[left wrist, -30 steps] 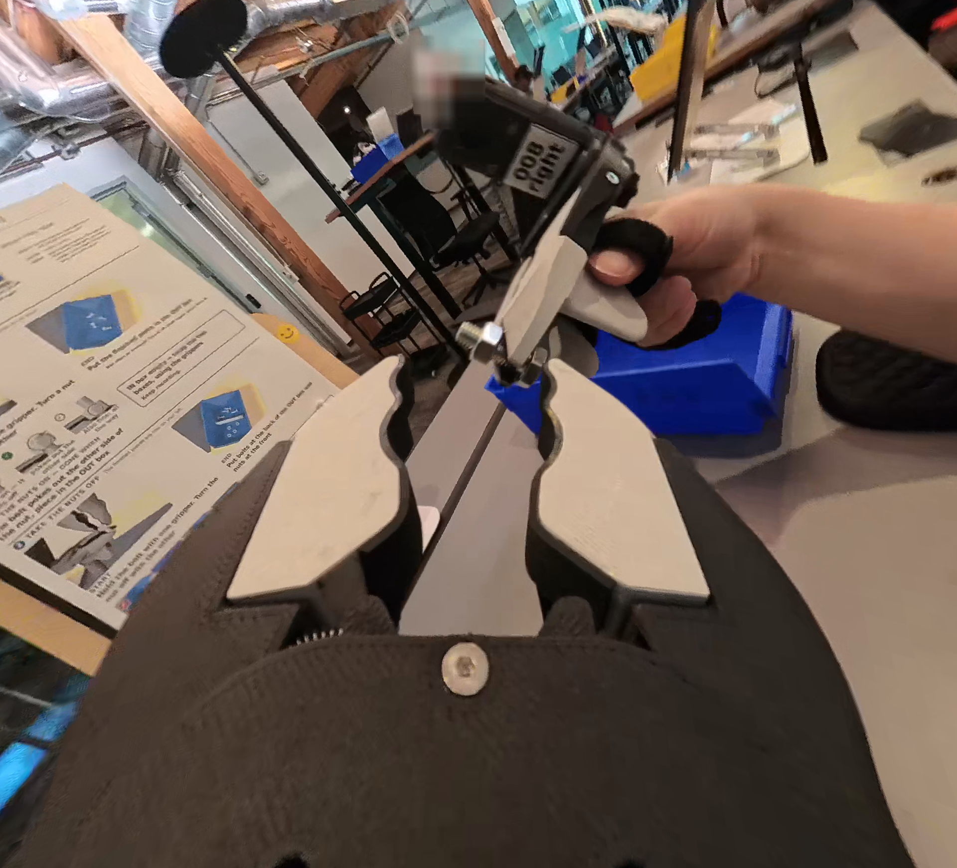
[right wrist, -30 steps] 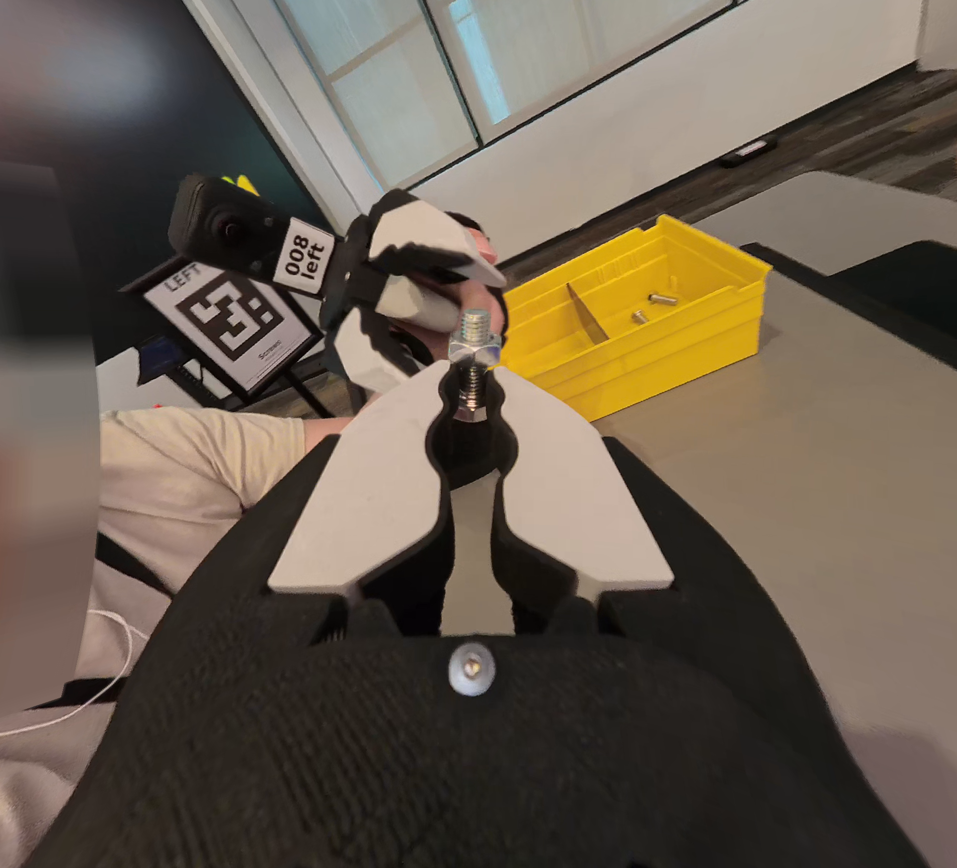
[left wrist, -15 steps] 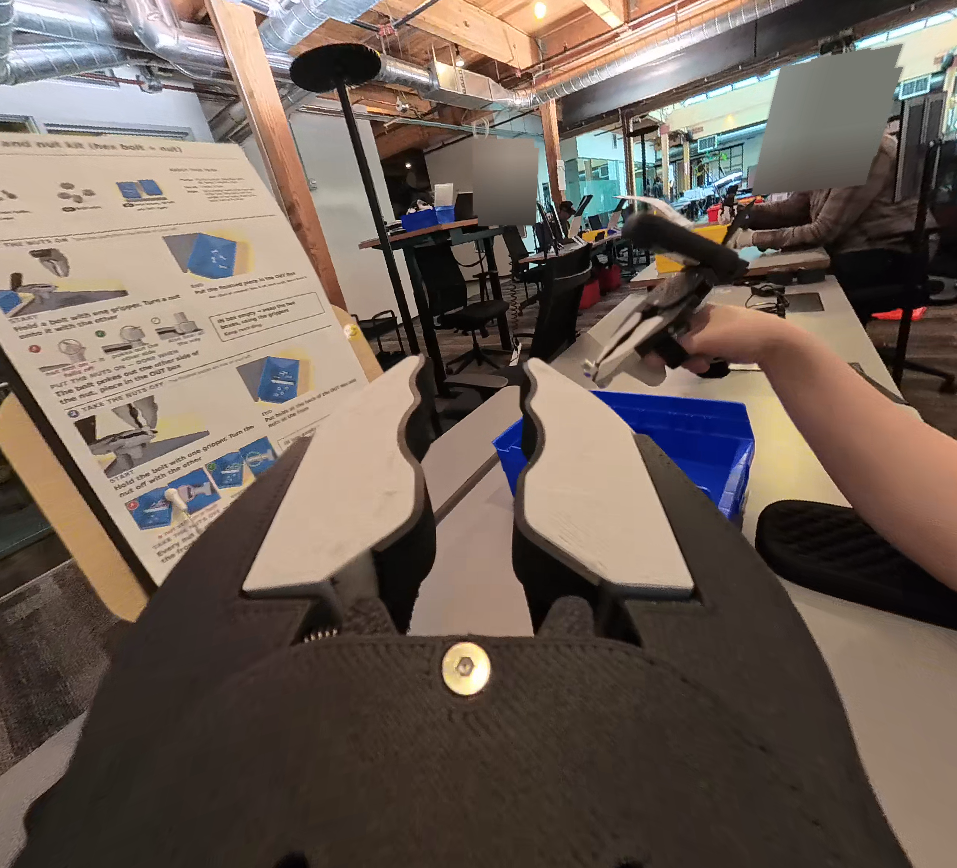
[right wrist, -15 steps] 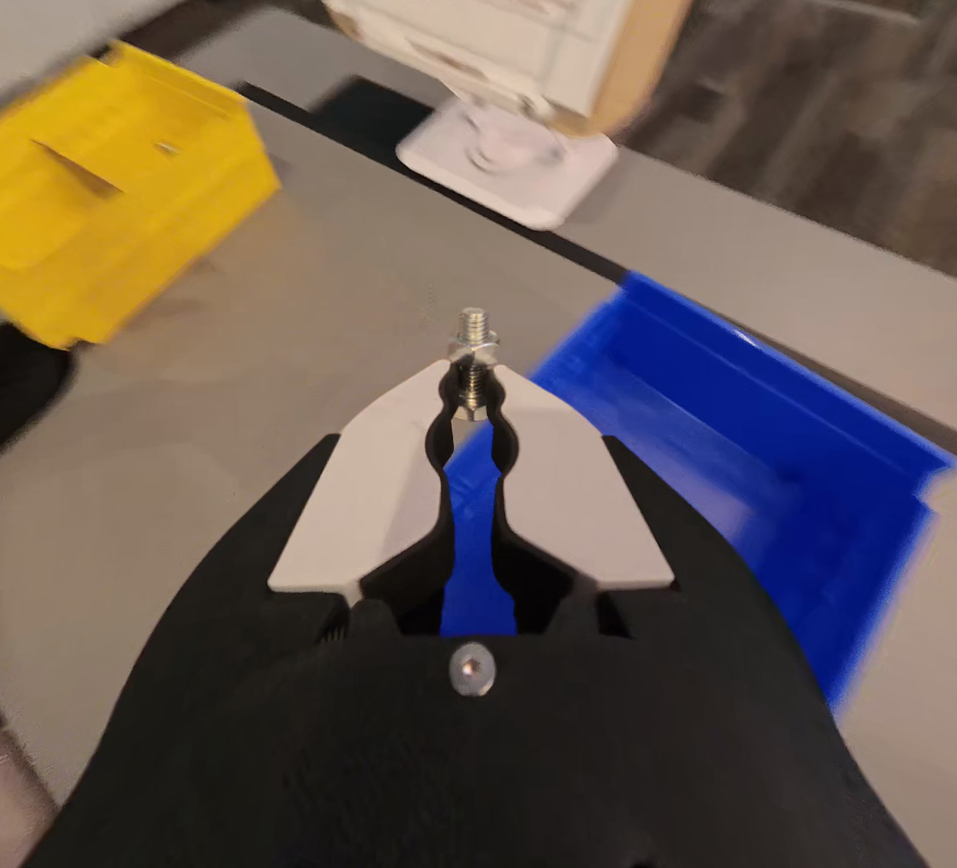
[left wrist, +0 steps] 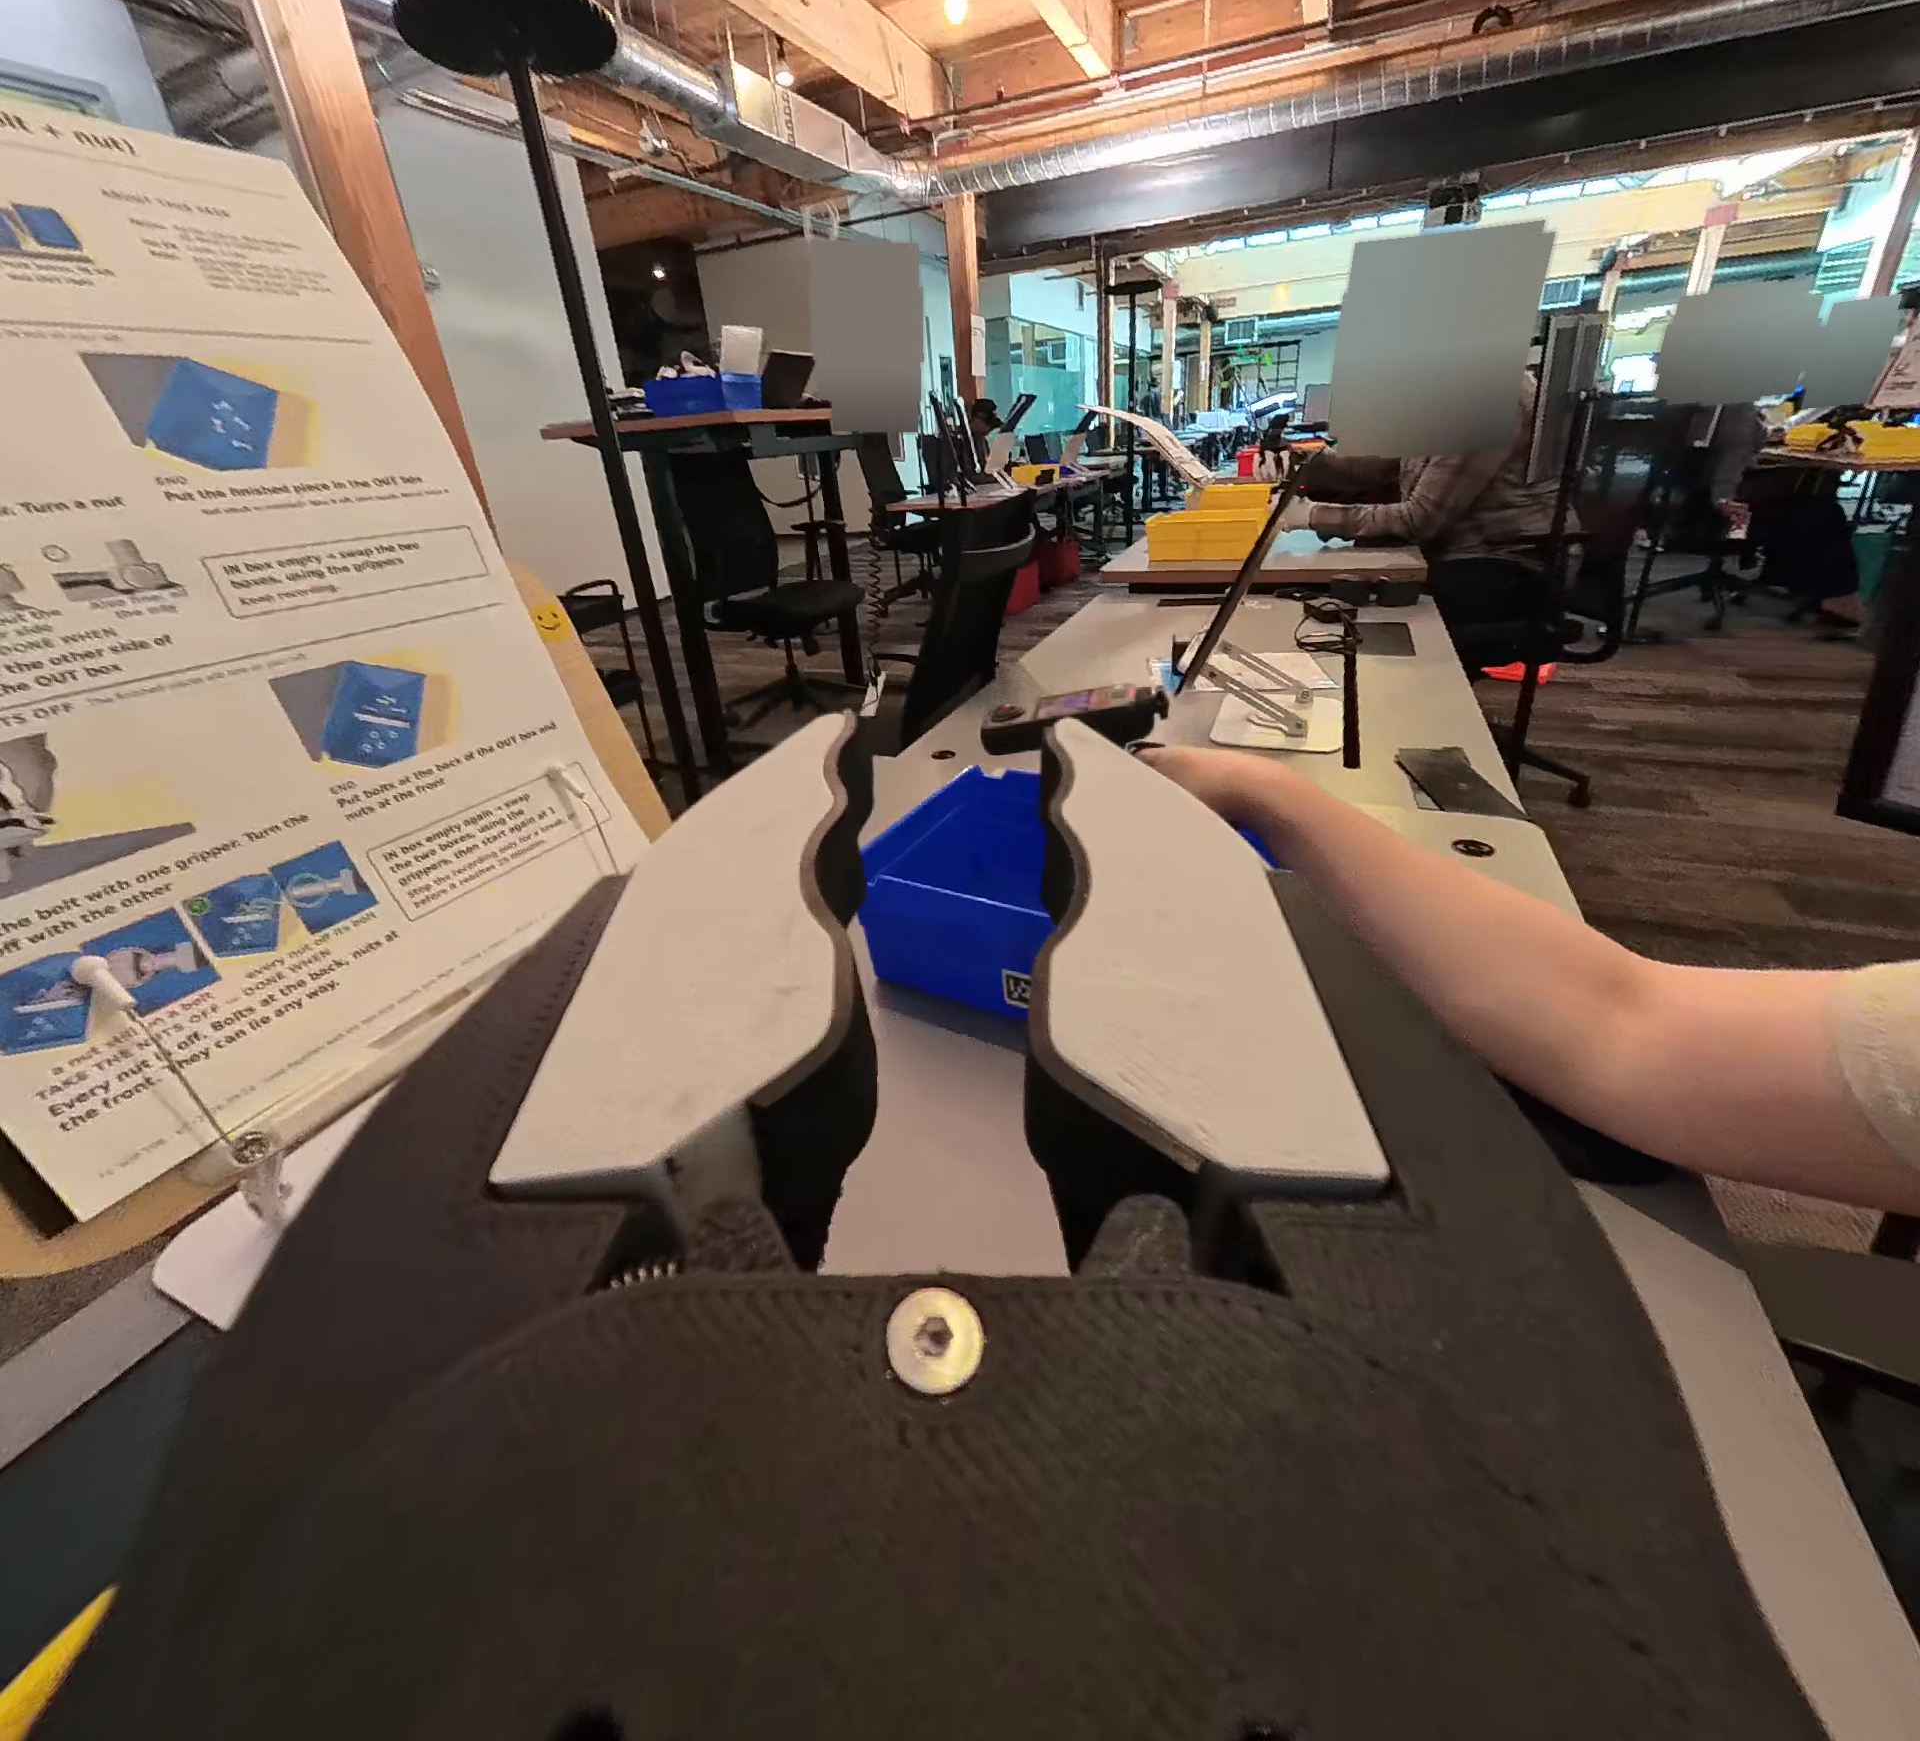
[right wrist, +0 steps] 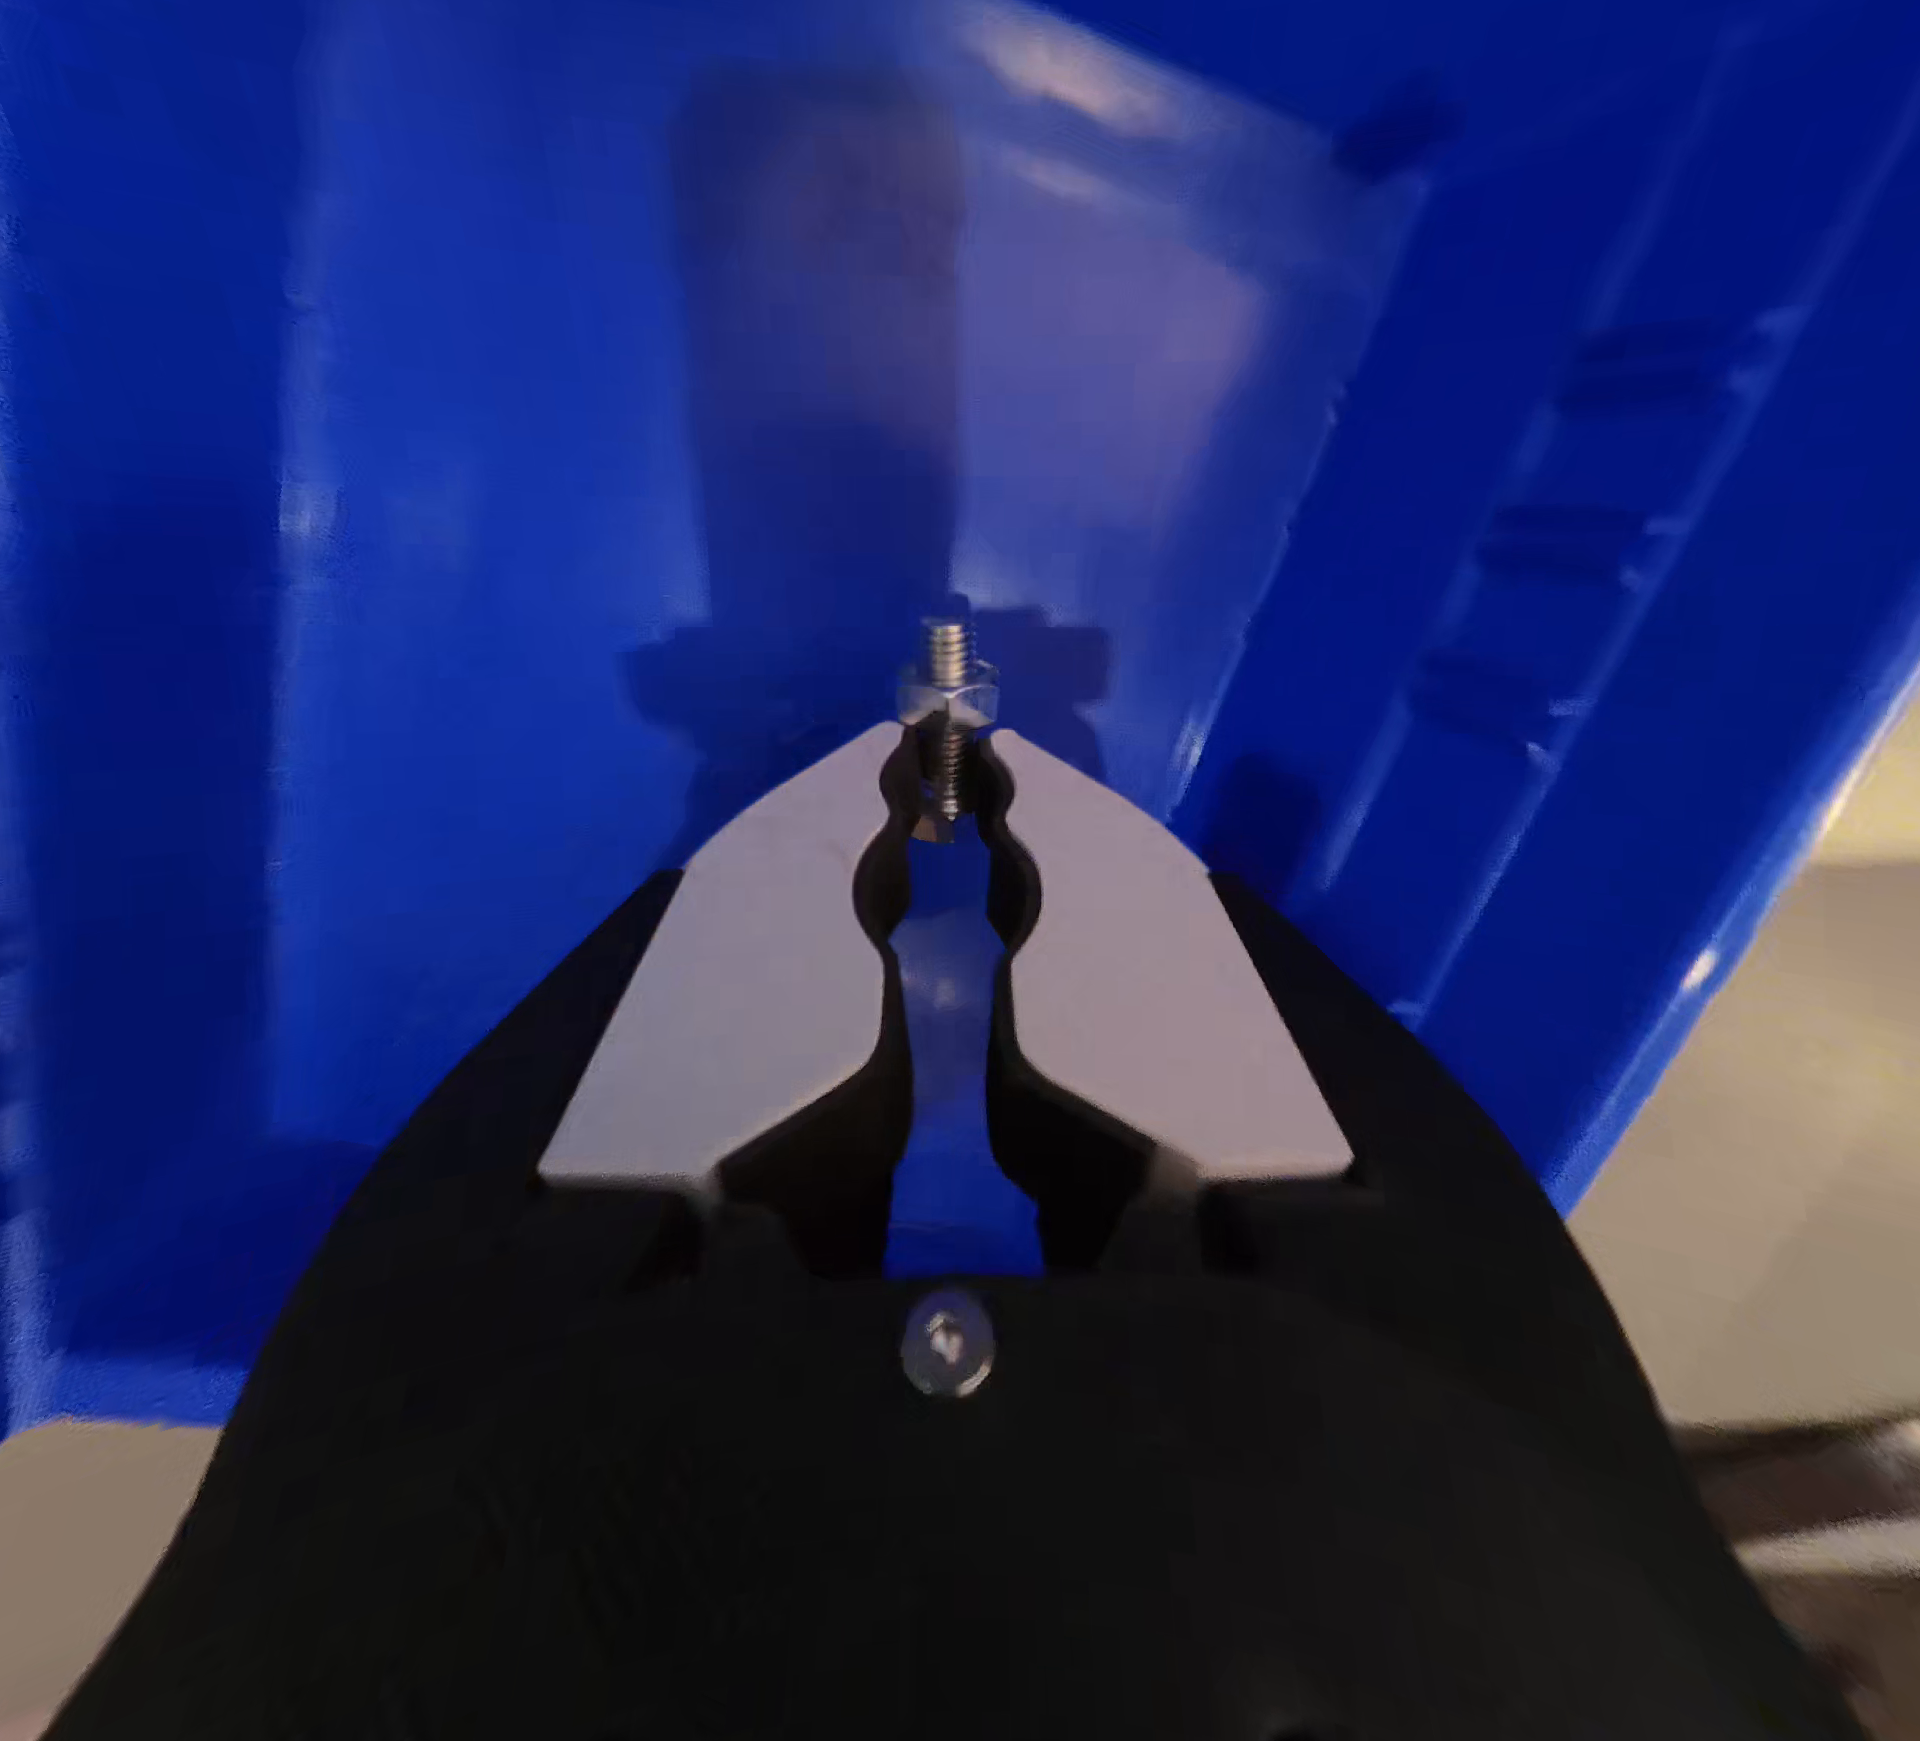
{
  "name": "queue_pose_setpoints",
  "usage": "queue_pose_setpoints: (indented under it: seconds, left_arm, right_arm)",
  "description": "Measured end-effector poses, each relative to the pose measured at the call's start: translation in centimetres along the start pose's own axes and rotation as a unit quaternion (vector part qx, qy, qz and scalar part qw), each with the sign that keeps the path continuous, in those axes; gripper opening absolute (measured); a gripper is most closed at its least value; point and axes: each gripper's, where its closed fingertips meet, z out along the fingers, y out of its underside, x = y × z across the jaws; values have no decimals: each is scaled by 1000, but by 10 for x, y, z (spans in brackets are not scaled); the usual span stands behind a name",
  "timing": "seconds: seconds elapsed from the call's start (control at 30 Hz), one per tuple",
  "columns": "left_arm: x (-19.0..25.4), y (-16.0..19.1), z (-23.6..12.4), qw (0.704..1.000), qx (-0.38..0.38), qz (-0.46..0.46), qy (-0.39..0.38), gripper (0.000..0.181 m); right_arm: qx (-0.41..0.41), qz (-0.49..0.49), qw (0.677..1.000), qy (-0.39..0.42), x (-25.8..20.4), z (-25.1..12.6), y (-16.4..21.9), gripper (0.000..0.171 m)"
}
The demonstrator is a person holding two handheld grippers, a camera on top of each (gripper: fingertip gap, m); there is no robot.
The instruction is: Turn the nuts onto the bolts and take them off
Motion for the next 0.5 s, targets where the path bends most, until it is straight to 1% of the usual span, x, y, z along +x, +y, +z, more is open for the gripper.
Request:
queue_pose_setpoints:
  seconds: [0.03, 0.2, 0.3, 0.5]
  left_arm:
    - [0, 2, 2, 1000, -6, 1, 0, 30]
    - [4, 9, 7, 1000, -23, 1, 10, 31]
    - [5, 12, 8, 999, -29, 0, 16, 31]
    - [8, 15, 8, 999, -39, 3, 26, 32]
  right_arm:
    - [-12, 1, 1000, 6, 2, 4, 3, 11]
    - [-14, 16, 1000, 23, 13, 10, 5, 11]
    - [-17, 17, 1000, 20, 16, 14, 7, 11]
    - [-32, -4, 999, 25, 17, 22, 12, 12]
